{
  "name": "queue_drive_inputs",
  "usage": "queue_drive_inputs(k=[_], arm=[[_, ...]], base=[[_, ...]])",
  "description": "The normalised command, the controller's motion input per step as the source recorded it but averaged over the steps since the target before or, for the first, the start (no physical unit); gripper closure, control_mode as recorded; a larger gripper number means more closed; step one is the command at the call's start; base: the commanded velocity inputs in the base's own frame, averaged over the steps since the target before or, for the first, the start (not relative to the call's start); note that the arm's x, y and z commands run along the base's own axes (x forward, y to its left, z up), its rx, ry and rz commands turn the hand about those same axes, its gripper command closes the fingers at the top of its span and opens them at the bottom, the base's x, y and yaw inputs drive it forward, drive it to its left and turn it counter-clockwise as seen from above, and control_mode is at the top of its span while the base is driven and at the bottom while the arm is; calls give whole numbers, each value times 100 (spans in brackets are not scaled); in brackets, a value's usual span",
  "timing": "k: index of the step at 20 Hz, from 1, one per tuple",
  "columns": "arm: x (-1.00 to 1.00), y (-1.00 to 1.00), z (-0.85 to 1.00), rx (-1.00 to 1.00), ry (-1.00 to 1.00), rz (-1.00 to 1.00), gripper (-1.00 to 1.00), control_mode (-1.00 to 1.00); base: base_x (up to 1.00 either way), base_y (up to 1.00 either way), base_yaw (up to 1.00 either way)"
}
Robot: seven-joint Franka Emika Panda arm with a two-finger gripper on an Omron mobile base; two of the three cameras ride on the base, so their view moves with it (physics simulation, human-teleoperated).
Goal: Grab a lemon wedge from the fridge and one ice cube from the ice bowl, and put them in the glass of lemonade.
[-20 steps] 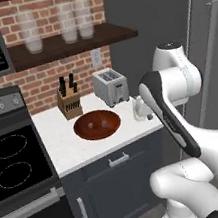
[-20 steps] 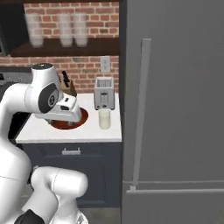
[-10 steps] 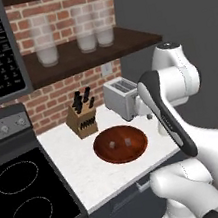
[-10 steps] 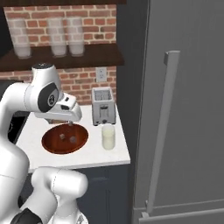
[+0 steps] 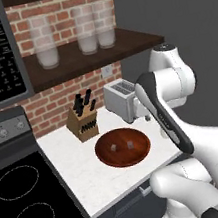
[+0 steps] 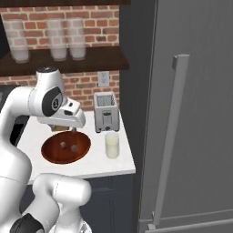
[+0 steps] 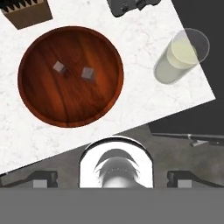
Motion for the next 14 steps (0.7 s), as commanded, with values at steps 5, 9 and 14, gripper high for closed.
queue_drive_inputs(k=[5,9,14], arm=[[0,29,-53,0,1,0,-100,-100],[0,44,-50,0,4,-4,-100,-100],[0,30,-37,-2,6,-4,-100,-100]], base=[[0,0,0],[0,0,0],[0,0,0]])
